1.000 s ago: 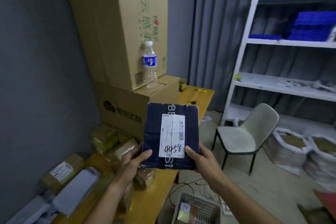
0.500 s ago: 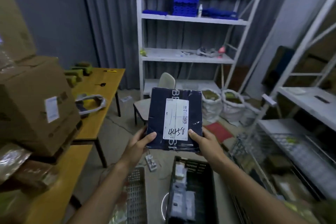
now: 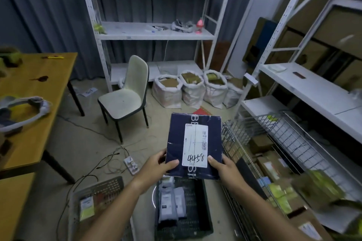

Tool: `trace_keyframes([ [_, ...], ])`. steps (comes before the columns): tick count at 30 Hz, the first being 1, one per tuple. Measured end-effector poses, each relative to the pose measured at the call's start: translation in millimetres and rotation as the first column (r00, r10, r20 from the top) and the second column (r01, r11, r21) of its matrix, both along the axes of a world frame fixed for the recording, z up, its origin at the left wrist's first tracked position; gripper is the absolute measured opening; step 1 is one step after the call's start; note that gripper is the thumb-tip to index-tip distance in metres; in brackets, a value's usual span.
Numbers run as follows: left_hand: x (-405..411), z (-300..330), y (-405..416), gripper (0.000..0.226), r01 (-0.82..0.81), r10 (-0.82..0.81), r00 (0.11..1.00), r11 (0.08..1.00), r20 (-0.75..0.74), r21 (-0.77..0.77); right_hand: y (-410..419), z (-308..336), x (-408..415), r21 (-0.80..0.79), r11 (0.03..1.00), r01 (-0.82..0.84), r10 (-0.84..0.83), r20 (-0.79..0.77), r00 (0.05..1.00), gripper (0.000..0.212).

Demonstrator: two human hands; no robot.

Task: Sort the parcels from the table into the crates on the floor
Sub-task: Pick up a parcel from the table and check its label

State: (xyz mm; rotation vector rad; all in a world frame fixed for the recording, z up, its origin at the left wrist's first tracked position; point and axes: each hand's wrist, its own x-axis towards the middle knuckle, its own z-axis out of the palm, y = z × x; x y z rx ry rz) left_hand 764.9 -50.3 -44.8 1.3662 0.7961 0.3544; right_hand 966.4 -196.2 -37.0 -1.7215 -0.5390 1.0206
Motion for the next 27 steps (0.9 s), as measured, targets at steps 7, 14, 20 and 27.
trace_keyframes([
  [7, 16, -92, 32, 0.033, -0.008, -0.010, 0.993, 0.989, -0.119, -0.147, 35, -84, 20, -0.161, 0.985, -0.058, 0.045, -0.079, 0.996, 0.022],
  [14, 28, -228, 45, 0.045, -0.061, -0.007, 0.968, 0.964, -0.250, -0.260, 67, -217, 52, -0.250, 0.941, -0.230, 0.166, -0.251, 0.954, 0.075],
  [20, 44, -366, 61, 0.095, -0.121, 0.007, 0.953, 0.924, -0.302, -0.363, 92, -360, 77, -0.287, 0.914, -0.286, 0.156, -0.401, 0.903, 0.096],
  [27, 63, -506, 58, 0.076, -0.211, 0.094, 0.938, 0.918, -0.333, -0.335, 107, -519, 106, -0.323, 0.904, -0.282, 0.118, -0.446, 0.887, 0.053],
])
